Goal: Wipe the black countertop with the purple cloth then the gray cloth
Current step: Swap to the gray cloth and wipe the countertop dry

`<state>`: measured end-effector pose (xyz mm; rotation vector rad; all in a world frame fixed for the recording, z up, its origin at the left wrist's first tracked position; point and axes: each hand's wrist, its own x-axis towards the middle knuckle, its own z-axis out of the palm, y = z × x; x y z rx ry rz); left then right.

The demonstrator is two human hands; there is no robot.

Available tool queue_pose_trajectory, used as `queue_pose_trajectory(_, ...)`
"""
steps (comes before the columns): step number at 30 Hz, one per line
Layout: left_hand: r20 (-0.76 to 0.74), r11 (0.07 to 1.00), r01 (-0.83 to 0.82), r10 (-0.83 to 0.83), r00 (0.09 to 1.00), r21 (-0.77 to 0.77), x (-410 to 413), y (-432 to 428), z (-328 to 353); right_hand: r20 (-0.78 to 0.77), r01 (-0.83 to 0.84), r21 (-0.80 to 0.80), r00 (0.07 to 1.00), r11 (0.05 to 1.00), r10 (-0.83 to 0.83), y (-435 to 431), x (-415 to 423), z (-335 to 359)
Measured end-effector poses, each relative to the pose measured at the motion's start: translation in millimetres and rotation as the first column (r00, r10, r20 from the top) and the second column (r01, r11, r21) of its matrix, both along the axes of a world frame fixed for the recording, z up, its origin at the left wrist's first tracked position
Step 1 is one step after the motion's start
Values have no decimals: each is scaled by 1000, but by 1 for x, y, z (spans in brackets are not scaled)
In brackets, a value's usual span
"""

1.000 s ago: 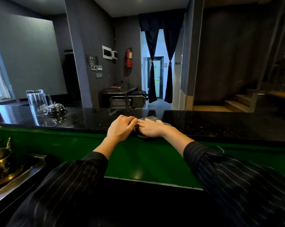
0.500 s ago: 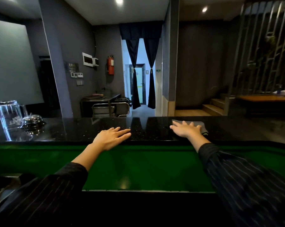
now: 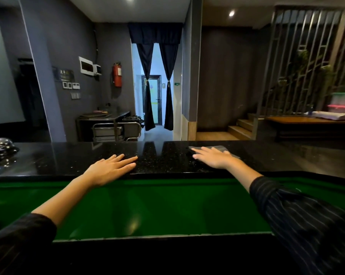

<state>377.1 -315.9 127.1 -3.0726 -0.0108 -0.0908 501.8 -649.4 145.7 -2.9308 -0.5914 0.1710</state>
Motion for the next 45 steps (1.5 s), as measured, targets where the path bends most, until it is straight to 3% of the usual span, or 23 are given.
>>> queue_pose_trajectory(6,44,999,40,-39,998,-25,2,-1,-3,-71,185,-39,980,982,-187,11,59,7)
queue_pose_trajectory(10,58,999,-13,16,998,-41,3,-5,-2,-148,241,-95,956,966,-253,65,154,-6)
queue_pose_trajectory(12,51,999,-7,10,999,-51,1,-6,-2,-125,185,-112,972,976,-199,107,167,-15)
queue_pose_trajectory(16,40,997,-18,22,999,-78,-4,-7,2,-30,-58,-96,998,994,55,157,59,5)
queue_pose_trajectory(20,19,995,-28,30,999,-96,-6,-12,5,-54,-135,-38,990,990,133,118,32,8)
queue_pose_trajectory(24,9,985,-53,56,998,-163,-6,-13,6,1,17,4,1000,1000,-17,56,7,3)
queue_pose_trajectory(27,129,985,-110,128,983,-136,6,-50,9,0,107,11,994,994,-107,37,-20,0)
queue_pose_trajectory(31,204,960,118,-66,977,-252,23,-136,11,16,64,-2,998,998,-64,30,-56,-4)
queue_pose_trajectory(34,209,915,190,-120,970,-357,41,-179,15,36,62,14,997,998,-63,4,-69,-8)
queue_pose_trajectory(39,187,900,210,-147,971,-382,76,-194,17,10,178,12,984,984,-178,-51,-54,-3)
queue_pose_trajectory(45,181,879,230,-168,969,-418,87,-201,3,-52,158,-39,986,987,-160,-65,15,1)
